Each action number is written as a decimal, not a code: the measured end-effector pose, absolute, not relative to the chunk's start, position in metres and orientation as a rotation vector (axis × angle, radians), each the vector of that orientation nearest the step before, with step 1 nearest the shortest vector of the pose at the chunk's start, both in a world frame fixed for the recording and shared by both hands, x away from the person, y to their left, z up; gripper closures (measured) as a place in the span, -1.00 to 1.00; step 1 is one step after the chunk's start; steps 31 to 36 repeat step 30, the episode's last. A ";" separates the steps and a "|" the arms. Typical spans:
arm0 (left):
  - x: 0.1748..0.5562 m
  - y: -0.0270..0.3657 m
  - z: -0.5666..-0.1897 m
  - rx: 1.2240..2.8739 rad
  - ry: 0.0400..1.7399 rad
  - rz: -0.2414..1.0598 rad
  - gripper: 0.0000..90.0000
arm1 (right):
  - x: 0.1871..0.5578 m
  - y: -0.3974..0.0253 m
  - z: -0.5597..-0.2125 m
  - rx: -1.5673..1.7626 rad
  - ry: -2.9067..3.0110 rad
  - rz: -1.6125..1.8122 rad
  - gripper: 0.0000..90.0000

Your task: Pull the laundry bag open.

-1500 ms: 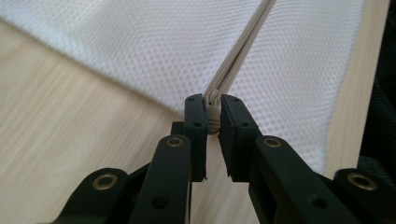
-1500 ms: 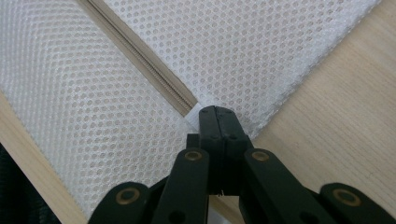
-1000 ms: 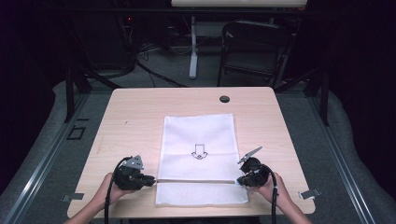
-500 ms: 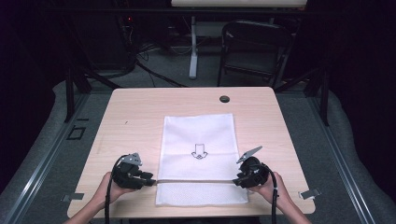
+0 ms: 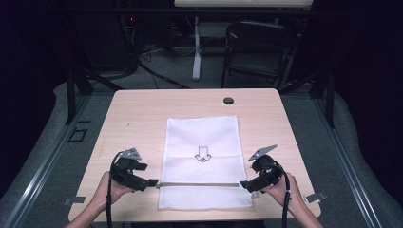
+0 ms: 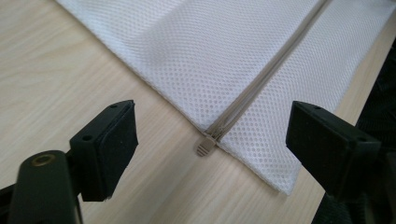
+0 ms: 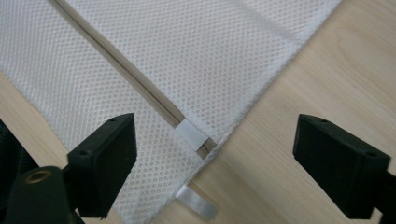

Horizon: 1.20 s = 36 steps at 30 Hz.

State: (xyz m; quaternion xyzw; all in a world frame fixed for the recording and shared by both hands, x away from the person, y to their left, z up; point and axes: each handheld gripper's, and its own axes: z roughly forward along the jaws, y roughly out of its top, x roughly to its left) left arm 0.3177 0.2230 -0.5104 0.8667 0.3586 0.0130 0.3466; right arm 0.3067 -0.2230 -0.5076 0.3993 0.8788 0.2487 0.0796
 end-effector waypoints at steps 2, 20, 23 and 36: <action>0.314 0.225 -0.506 2.242 0.957 0.064 -0.70 | 0.305 -0.227 -0.504 1.198 2.620 0.737 -0.85; 0.275 0.244 -0.499 2.206 1.202 0.268 -0.92 | 0.258 -0.287 -0.504 1.345 2.422 0.775 -1.00; 0.274 0.248 -0.504 2.195 1.243 0.238 -0.96 | 0.255 -0.291 -0.511 1.357 2.437 0.753 -1.00; 0.277 0.253 -0.508 2.163 1.269 0.215 -1.00 | 0.259 -0.290 -0.522 1.356 2.482 0.677 -1.00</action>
